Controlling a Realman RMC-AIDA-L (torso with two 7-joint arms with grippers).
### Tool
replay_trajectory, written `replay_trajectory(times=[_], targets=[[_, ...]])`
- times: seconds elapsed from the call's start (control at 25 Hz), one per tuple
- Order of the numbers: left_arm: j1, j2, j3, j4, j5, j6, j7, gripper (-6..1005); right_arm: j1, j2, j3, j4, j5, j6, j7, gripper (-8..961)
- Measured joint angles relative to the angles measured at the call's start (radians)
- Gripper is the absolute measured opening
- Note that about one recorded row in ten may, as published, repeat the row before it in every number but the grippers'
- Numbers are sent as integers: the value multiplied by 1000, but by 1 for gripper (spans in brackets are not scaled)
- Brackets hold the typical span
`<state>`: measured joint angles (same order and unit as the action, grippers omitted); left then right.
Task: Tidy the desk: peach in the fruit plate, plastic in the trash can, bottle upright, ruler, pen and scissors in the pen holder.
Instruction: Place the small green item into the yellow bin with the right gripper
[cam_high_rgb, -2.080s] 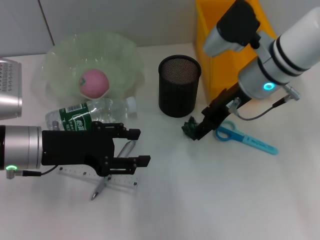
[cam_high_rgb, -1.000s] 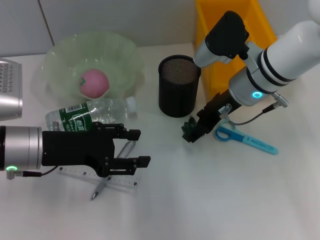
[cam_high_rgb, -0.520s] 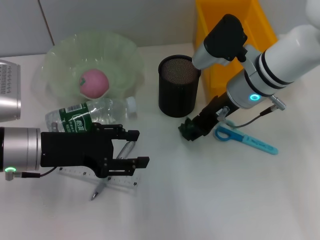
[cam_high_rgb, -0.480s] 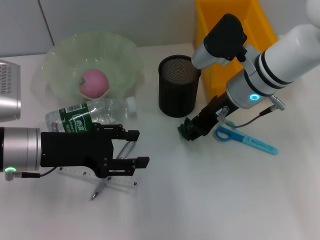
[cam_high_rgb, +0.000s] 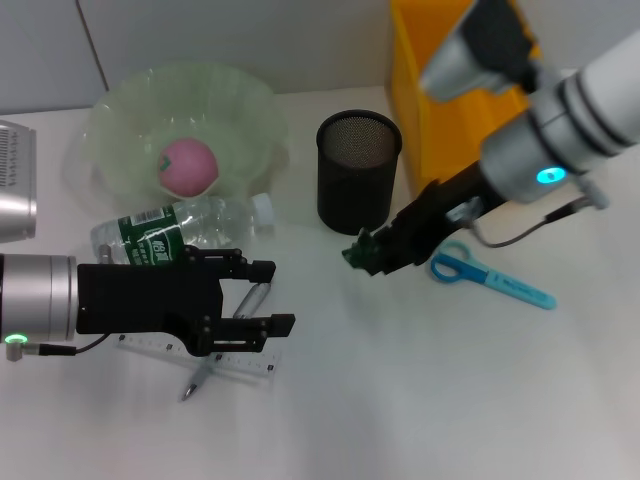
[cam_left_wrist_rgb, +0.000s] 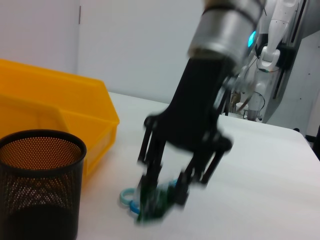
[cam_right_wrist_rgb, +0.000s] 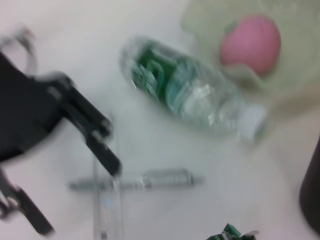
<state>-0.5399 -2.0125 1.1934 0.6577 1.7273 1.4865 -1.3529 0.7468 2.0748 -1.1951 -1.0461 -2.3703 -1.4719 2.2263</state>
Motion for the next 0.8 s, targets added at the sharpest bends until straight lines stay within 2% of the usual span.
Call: replay_trajectory(times=[0.08,0.12,0.16,0.28,0.32,0.44,0.52,0.56,0.72,0.8], targets=[[0,0,0,0,0,0,1,695,-49,1,37,-106,42,-44,0,413],[0,0,0,-1,0,0,2,696,-96,3,83,-185,93,-52,-15,403],[0,0,0,-1,0,0,2,696,-96,3,83,-185,93,-52,-15,398],[0,0,0,-1,0,0,3,696,-157,4,172,-225,219,-20,-104,383],[0,0,0,-1,0,0,3,696,-190,4,234,-200,318,28,-189,378],[0,0,0,-1,0,0,4,696,-214,3,286,-161,394,97,-256,363],[0,0,1,1,1,0,5,697,-239,4,348,-67,527,227,-369,353],[0,0,1,1,1,0,5,697,-239,4,348,-67,527,227,-369,345],[0,0,1,2,2,0,5,697,-245,1,415,83,697,372,-543,315],[-1,0,1,2,2,0,5,697,-240,0,416,104,699,410,-554,291]])
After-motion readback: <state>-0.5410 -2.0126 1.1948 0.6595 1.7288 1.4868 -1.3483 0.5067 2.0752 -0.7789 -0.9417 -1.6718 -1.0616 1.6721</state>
